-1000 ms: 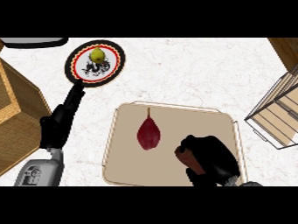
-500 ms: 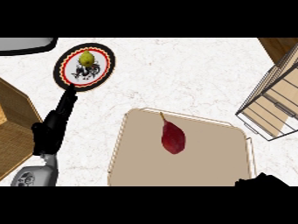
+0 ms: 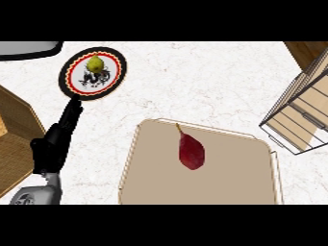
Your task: Pick the sweet potato from the tray and place it in the tiered shelf
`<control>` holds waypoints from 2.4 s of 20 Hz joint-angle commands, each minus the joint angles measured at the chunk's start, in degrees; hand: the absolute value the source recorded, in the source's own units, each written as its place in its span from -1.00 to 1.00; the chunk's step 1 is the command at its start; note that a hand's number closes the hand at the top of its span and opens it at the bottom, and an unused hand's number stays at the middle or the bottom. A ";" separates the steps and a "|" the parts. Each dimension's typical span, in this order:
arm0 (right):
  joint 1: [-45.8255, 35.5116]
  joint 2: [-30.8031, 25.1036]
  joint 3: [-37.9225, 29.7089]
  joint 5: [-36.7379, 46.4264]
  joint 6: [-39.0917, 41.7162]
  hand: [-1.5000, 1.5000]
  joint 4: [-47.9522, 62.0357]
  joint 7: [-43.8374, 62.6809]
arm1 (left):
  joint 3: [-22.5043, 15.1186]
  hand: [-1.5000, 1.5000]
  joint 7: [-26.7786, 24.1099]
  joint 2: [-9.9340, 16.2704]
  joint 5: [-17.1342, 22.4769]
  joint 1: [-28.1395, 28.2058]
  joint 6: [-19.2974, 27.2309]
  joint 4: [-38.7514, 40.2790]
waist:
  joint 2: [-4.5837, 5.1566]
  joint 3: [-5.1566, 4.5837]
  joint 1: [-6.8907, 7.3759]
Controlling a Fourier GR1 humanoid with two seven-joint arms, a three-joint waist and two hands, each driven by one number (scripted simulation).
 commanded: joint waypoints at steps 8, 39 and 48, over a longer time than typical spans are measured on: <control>10.96 -1.19 -40.59 -29.43 11.64 1.00 4.89 -7.63 | -1.24 0.00 1.21 -0.48 -0.64 -2.76 -0.34 0.63 | 0.60 -0.15 2.46; -27.01 -14.74 -46.64 -31.94 5.41 1.00 19.07 23.37 | -0.42 0.00 0.11 0.37 0.81 -7.18 -4.16 3.80 | 1.34 0.01 7.03; -40.16 -12.62 -30.46 -18.58 -5.76 1.00 21.01 18.62 | -3.42 0.00 2.09 -2.51 -1.68 -7.29 -1.89 2.62 | 1.48 0.02 7.87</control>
